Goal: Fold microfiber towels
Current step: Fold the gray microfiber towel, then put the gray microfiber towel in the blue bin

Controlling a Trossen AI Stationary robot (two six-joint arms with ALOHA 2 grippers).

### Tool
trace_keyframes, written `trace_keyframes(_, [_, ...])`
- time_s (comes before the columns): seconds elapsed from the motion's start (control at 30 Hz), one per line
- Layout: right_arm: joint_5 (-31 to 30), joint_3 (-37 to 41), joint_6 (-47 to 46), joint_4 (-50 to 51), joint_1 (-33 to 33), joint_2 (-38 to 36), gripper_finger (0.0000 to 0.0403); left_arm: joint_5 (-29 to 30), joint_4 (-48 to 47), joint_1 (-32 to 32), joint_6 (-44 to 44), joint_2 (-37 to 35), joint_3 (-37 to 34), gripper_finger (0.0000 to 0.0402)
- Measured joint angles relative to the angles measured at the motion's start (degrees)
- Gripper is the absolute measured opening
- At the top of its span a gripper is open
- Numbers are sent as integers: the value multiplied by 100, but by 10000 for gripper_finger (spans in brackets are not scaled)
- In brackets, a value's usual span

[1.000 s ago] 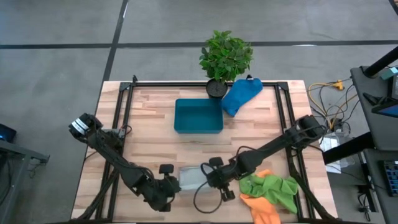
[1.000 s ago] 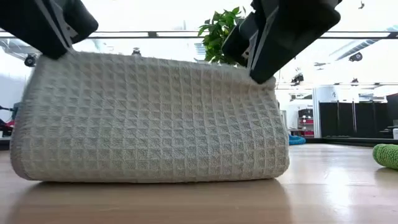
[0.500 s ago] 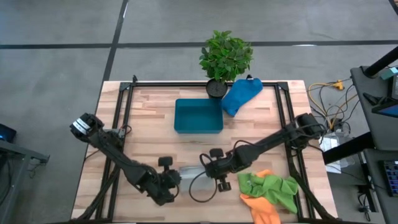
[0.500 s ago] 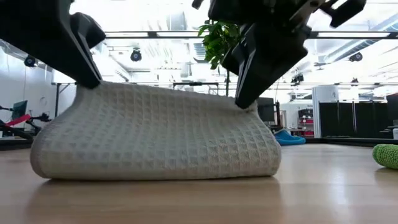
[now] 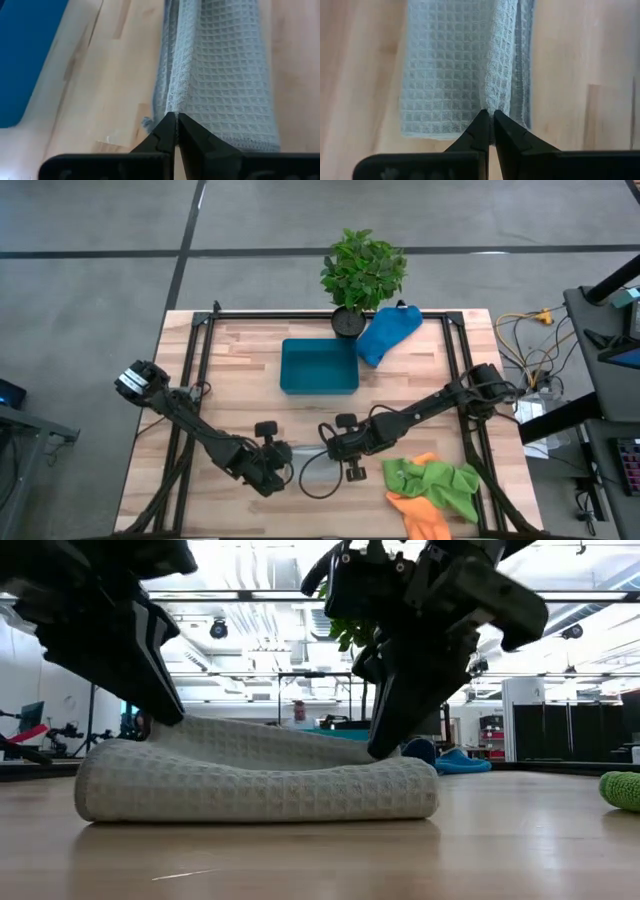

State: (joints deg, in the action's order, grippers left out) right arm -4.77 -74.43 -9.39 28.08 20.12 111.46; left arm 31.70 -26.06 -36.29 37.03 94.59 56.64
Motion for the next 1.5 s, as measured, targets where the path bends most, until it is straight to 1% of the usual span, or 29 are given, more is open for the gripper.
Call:
trace_keyframes(0.2, [-161, 0, -25, 31, -96, 10, 12, -15, 310, 142, 0, 0, -262, 0])
trace_keyframes(0.33, [-242, 0, -147, 20, -196, 12, 12, -13, 347, 213, 1, 0, -382, 2])
trace_keyframes(0.4, [-235, 1, -187, 39, -265, 12, 14, -9, 334, 235, 1, 0, -414, 13])
trace_keyframes(0.47, [-219, 4, -321, 72, -353, 12, 22, -9, 295, 252, 3, 0, -447, 32])
trace_keyframes(0.53, [-97, 4, -442, 69, -460, 10, 38, -5, 295, 263, 14, 0, -465, 57])
trace_keyframes(0.7, [-83, 4, -741, 80, -680, -22, 97, 9, 258, 310, 17, -19, -460, 121])
trace_keyframes(0.77, [-45, 7, -815, 88, -724, -116, 120, 2, 262, 320, 71, -80, -425, 139])
trace_keyframes(0.83, [206, 7, -790, 89, -728, -246, 141, -46, 264, 322, 292, -187, -371, 149])
trace_keyframes(0.9, [565, 4, -709, 9, -658, -334, 158, -307, 285, 325, 447, -269, -266, 151])
trace_keyframes(0.97, [787, 4, -596, -91, -500, -366, 170, -597, 312, 322, 453, -282, -156, 152])
trace_keyframes(1.03, [822, 4, -402, -217, -262, -366, 179, -739, 322, 268, 432, -281, -83, 152])
trace_keyframes(1.1, [811, 4, -162, -386, -25, -344, 185, -745, 552, 196, 415, -279, -52, 153])
trace_keyframes(1.17, [702, 0, 9, -611, 198, -269, 188, -743, 890, 140, 258, -226, -41, 153])
trace_keyframes(1.3, [133, 0, 202, -807, 510, -74, 189, -751, 1569, 76, -199, 48, 1, 153])
trace_keyframes(1.4, [-113, 0, 214, -820, 582, 36, 189, -746, 1606, 58, -318, 344, 109, 153])
trace_keyframes(1.5, [-154, 2, 90, -838, 561, 147, 189, -825, 1592, 58, -328, 661, 204, 153])
